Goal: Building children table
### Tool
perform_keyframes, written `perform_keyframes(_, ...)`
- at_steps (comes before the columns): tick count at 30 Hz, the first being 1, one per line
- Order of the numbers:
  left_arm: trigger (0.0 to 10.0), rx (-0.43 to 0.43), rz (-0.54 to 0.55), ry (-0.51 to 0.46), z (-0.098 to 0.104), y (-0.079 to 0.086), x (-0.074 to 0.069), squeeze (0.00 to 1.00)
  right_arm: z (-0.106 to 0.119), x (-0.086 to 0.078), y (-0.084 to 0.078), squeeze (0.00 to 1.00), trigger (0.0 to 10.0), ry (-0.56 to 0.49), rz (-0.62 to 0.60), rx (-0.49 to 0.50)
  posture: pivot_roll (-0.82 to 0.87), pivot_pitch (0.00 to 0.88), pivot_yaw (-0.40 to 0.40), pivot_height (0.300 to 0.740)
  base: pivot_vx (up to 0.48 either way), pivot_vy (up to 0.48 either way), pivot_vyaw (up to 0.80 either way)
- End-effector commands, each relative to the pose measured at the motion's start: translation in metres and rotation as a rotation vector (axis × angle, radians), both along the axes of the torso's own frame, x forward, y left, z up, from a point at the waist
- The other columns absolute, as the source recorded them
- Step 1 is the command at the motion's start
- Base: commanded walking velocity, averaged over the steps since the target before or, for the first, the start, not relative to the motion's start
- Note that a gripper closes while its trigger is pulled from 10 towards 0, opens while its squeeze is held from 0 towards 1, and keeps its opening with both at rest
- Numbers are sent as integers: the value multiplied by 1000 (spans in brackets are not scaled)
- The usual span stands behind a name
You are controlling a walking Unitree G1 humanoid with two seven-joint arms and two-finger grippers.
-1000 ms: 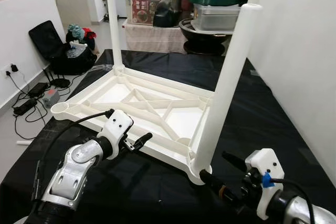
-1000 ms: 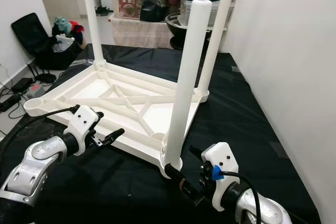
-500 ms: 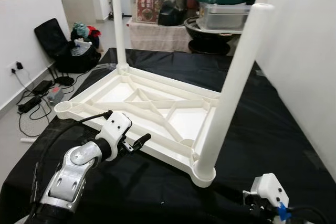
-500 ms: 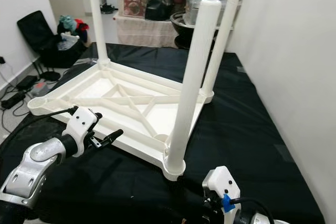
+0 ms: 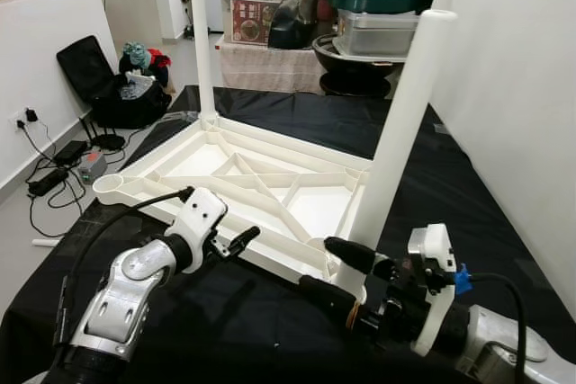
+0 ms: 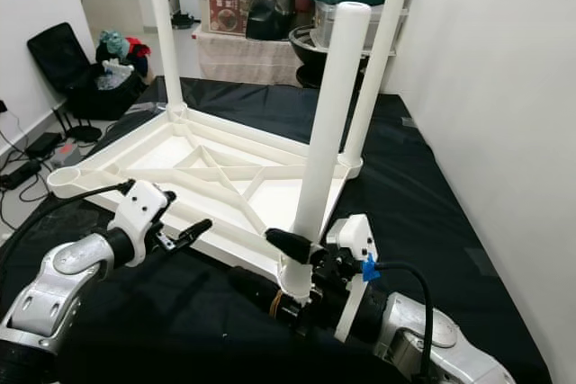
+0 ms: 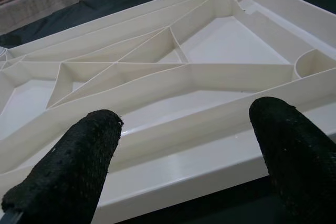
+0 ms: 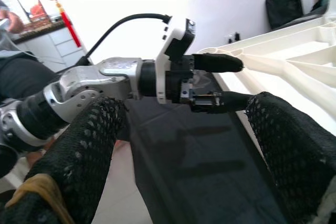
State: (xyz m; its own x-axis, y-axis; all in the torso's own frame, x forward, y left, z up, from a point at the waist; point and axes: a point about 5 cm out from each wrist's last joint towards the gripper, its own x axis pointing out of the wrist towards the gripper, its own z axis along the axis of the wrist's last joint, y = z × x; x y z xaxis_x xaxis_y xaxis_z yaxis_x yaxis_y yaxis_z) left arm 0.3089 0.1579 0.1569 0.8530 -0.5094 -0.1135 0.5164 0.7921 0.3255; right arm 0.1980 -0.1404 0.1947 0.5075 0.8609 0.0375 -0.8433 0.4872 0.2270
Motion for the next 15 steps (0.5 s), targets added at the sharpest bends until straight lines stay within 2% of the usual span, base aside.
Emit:
perform_keyframes(1, 10000, 6, 12, 8, -1, 3, -2, 0, -3, 9, -1, 0, 10000, 12, -60, -18, 69, 0, -74, 740, 0, 0, 0)
perform_keyframes(3, 10000, 6, 14, 7, -1, 2, -1, 0, -14, 37, -9, 0, 10000, 51, -310, -101, 65, 0, -70, 740, 0, 0, 0)
perform_keyframes(4, 10000, 6, 16, 5, -1, 2, 1, 0, -22, 59, -19, 0, 10000, 112, -530, -134, 68, 0, -71, 740, 0, 0, 0)
perform_keyframes(5, 10000, 6, 17, 5, -1, 2, 1, 0, -24, 64, -23, 0, 10000, 133, -591, -142, 68, 0, -71, 740, 0, 0, 0)
perform_keyframes(8, 10000, 7, 18, 5, -1, 1, 2, 0, -27, 68, -26, 0, 10000, 150, -647, -155, 68, 0, -71, 740, 0, 0, 0)
perform_keyframes(9, 10000, 10, 22, 6, -1, 2, 2, 0, -30, 72, -31, 0, 10000, 149, -710, -187, 65, 0, -71, 740, 0, 0, 0)
perform_keyframes(11, 10000, 11, 28, 7, -2, 1, 3, 0, -47, 81, -52, 0, 10000, 267, -953, -215, 65, 0, -69, 740, 0, 0, 0)
perform_keyframes(13, 10000, 11, 28, 4, -2, 1, 3, 0, -71, 79, -81, 0, 10000, 396, -1190, -285, 74, 0, -79, 740, 0, 0, 0)
perform_keyframes(14, 10000, 12, 29, 3, -1, 1, 3, 0, -76, 76, -90, 0, 10000, 420, -1253, -305, 74, 0, -79, 740, 0, 0, 0)
perform_keyframes(15, 10000, 12, 29, 3, -1, 1, 3, 0, -76, 76, -90, 0, 10000, 420, -1253, -305, 74, 0, -79, 740, 0, 0, 0)
